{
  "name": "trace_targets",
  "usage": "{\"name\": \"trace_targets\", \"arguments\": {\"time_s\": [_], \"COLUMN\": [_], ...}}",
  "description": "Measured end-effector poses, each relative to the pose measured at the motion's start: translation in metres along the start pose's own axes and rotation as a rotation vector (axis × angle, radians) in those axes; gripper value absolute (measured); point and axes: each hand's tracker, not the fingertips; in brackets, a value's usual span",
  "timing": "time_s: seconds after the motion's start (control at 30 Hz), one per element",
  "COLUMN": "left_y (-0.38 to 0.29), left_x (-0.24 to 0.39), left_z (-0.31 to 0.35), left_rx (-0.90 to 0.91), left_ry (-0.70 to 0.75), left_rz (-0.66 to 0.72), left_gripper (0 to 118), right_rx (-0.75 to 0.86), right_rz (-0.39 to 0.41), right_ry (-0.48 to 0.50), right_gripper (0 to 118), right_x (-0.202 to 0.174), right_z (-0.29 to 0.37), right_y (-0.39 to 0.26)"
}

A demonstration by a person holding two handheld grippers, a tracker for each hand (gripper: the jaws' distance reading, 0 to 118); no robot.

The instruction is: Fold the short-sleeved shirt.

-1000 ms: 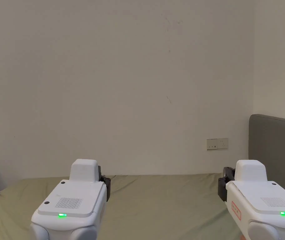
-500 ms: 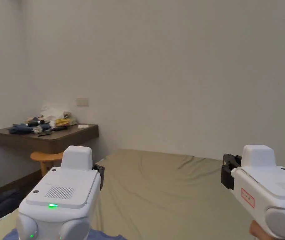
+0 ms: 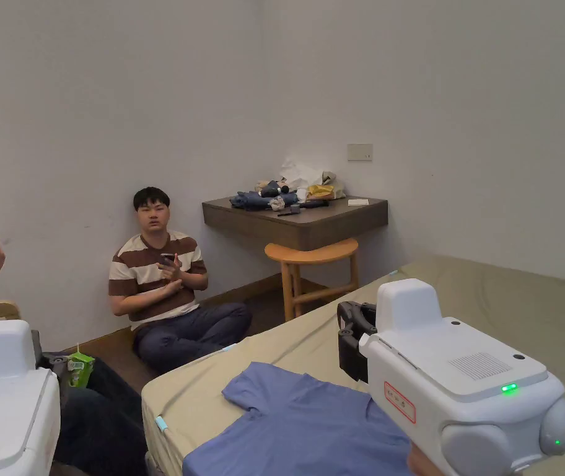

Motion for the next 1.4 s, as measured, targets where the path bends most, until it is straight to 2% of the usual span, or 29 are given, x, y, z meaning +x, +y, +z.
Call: {"name": "trace_targets", "arguments": {"time_s": [0.13,0.27,0.4,0.5,0.57,0.7,0.77,0.8,0.83,0.87,0.9,0.97,1.07,1.17,1.23,1.33,1.37,1.4], "left_y": [-0.022,-0.059,-0.106,-0.13,-0.149,-0.2,-0.216,-0.224,-0.232,-0.239,-0.245,-0.253,-0.264,-0.282,-0.286,-0.283,-0.279,-0.271], "left_x": [0.048,0.134,0.241,0.297,0.333,0.388,0.396,0.398,0.401,0.407,0.412,0.414,0.421,0.423,0.412,0.408,0.409,0.408], "left_z": [-0.035,-0.088,-0.149,-0.198,-0.233,-0.287,-0.302,-0.306,-0.31,-0.313,-0.311,-0.314,-0.315,-0.319,-0.324,-0.317,-0.318,-0.317], "left_rx": [-0.091,-0.238,-0.384,-0.479,-0.56,-0.67,-0.734,-0.747,-0.744,-0.762,-0.814,-0.765,-0.809,-0.898,-0.925,-0.888,-0.949,-0.966], "left_ry": [-0.125,-0.371,-0.608,-0.776,-0.796,-0.814,-0.836,-0.867,-0.871,-0.859,-0.841,-0.832,-0.828,-0.801,-0.788,-0.809,-0.785,-0.749], "left_rz": [-0.025,-0.014,-0.196,-0.134,-0.149,-0.329,-0.273,-0.234,-0.23,-0.267,-0.345,-0.361,-0.363,-0.283,-0.145,-0.203,-0.215,-0.181], "left_gripper": [0,0,0,0,0,0,0,13,51,97,118,106,117,118,118,116,108,84], "right_rx": [-0.044,-0.114,-0.193,-0.235,-0.257,-0.298,-0.312,-0.318,-0.324,-0.33,-0.339,-0.349,-0.35,-0.356,-0.357,-0.358,-0.357,-0.356], "right_rz": [-0.001,-0.035,-0.045,-0.062,-0.076,-0.111,-0.114,-0.125,-0.138,-0.145,-0.154,-0.162,-0.163,-0.14,-0.134,-0.129,-0.132,-0.14], "right_ry": [-0.047,-0.111,-0.181,-0.222,-0.246,-0.277,-0.295,-0.298,-0.298,-0.302,-0.308,-0.31,-0.313,-0.318,-0.319,-0.328,-0.333,-0.336], "right_gripper": [0,0,0,0,0,0,0,0,0,0,0,0,0,0,0,1,1,1], "right_x": [0.027,0.066,0.106,0.134,0.152,0.181,0.19,0.194,0.198,0.201,0.203,0.206,0.207,0.208,0.209,0.211,0.212,0.212], "right_z": [-0.016,-0.031,-0.053,-0.07,-0.083,-0.105,-0.11,-0.111,-0.112,-0.114,-0.116,-0.116,-0.113,-0.112,-0.108,-0.104,-0.103,-0.1], "right_y": [-0.016,-0.043,-0.074,-0.094,-0.106,-0.134,-0.145,-0.15,-0.155,-0.159,-0.162,-0.167,-0.17,-0.169,-0.168,-0.167,-0.167,-0.167]}}
